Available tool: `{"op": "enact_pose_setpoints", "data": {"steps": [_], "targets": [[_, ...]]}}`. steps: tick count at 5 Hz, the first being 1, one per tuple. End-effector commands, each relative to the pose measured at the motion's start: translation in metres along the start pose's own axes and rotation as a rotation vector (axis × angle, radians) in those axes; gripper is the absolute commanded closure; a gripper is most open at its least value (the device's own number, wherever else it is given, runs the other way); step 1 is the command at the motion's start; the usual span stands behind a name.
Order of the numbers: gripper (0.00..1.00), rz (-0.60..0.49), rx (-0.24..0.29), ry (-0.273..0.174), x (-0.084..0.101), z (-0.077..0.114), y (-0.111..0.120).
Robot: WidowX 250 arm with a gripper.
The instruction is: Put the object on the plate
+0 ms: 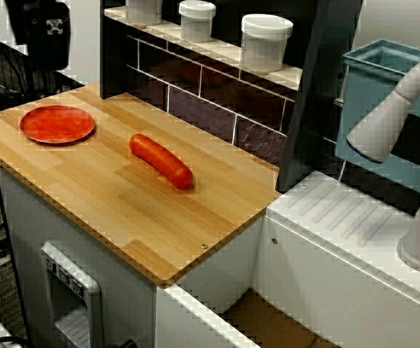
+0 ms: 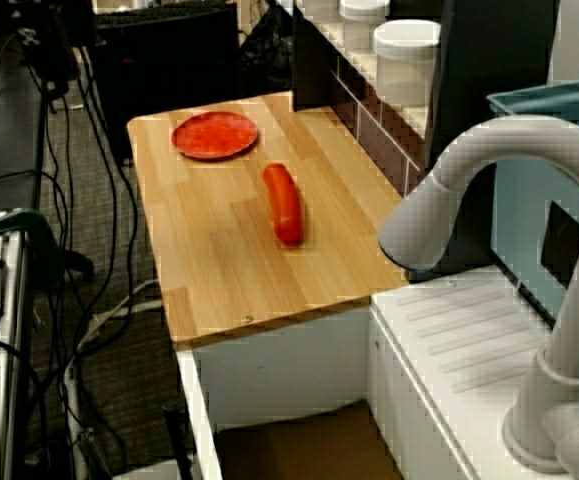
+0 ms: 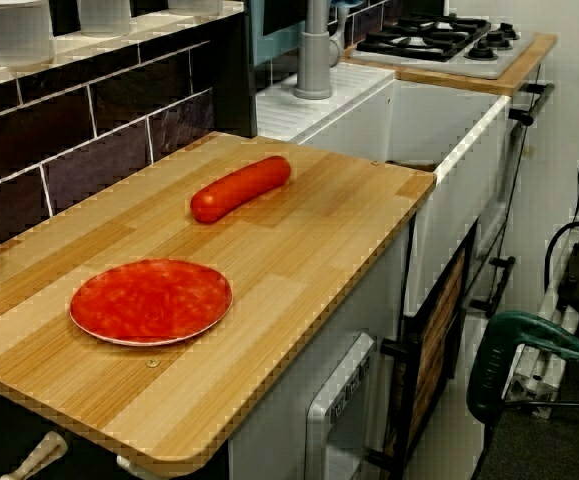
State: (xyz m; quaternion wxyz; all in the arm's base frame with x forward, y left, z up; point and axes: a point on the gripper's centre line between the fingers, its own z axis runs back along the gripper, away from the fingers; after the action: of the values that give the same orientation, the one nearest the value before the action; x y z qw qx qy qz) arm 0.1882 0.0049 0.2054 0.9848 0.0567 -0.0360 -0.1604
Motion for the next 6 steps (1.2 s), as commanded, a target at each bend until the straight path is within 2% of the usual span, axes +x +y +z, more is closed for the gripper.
{"op": "enact_pose_setpoints", "data": {"steps": [1,2,3,4,5,6], "targets": [[0.0,-0.286,0.099,-0.11,0.046,-0.023,0.037],[0.0,-0.443,0.087,-0.164,0.065,-0.028,0.051],[0.0,-0.682,0.117,-0.181,0.074,-0.043,0.059],[0.0,-0.735,0.054,-0.183,0.081,-0.056,0.075],[0.0,-0.813,0.032,-0.176,0.082,-0.064,0.077],[0.0,-0.831,-0.04,-0.187,0.087,-0.07,0.082]]}}
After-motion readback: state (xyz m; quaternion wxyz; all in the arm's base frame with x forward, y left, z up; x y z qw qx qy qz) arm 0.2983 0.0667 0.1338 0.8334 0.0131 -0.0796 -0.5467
